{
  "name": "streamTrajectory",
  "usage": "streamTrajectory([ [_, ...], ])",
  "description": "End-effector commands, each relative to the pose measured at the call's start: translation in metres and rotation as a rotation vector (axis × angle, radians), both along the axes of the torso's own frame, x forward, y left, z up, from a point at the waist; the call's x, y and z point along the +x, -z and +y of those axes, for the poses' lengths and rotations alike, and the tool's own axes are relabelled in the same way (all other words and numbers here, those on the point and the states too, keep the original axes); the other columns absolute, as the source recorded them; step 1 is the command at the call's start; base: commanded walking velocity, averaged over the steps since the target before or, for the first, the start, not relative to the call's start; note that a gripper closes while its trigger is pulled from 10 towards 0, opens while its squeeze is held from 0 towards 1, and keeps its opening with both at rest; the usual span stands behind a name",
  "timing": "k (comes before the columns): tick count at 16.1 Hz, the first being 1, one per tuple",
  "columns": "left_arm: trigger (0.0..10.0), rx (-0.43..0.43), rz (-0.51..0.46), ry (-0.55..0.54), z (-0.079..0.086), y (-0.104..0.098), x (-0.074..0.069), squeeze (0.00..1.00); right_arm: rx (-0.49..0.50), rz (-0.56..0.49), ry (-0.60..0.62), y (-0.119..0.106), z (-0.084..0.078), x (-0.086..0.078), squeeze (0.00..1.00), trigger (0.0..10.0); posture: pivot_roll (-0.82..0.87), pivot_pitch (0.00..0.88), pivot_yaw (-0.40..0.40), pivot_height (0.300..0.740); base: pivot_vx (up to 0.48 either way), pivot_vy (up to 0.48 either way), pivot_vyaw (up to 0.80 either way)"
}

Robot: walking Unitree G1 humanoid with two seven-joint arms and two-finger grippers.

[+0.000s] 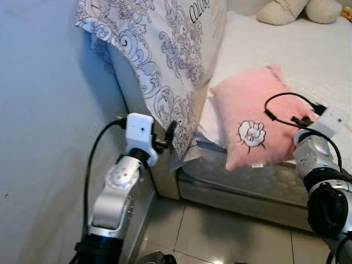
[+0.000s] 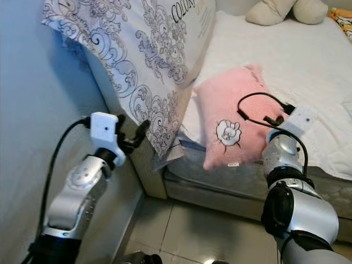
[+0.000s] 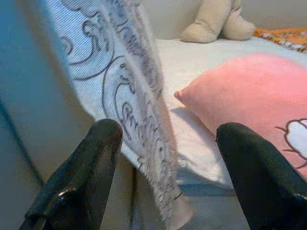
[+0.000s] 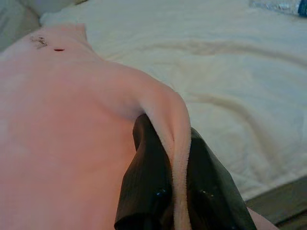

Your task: Clean up the room

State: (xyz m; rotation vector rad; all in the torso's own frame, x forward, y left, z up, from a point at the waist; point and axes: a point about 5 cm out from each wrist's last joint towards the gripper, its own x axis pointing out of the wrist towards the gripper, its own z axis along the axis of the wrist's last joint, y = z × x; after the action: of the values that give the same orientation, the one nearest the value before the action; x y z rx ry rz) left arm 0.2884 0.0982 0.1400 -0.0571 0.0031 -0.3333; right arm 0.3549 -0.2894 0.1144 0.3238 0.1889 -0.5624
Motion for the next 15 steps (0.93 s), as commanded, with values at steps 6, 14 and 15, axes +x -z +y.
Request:
streamTrajectory([
  [6, 10.0, 0.057, -0.062, -0.032, 0.007, -0.008, 0.004, 0.00, 0.193, -0.035, 0.074, 0.005, -0.002, -0.002, 0.00, 10.0, -0.11, 0.000, 0.139, 0.740, 0.472, 0.000, 0.00],
  [14, 10.0, -0.128, 0.009, -0.013, -0.010, -0.011, 0.007, 0.00, 0.205, -0.024, 0.047, 0.008, 0.007, 0.000, 0.00, 10.0, -0.11, 0.000, 0.138, 0.740, 0.467, 0.000, 0.00],
  [15, 10.0, -0.133, 0.002, 0.006, -0.013, -0.014, 0.007, 0.00, 0.196, -0.026, 0.039, 0.007, 0.008, 0.001, 0.00, 10.0, -0.11, 0.000, 0.138, 0.740, 0.469, 0.000, 0.00],
])
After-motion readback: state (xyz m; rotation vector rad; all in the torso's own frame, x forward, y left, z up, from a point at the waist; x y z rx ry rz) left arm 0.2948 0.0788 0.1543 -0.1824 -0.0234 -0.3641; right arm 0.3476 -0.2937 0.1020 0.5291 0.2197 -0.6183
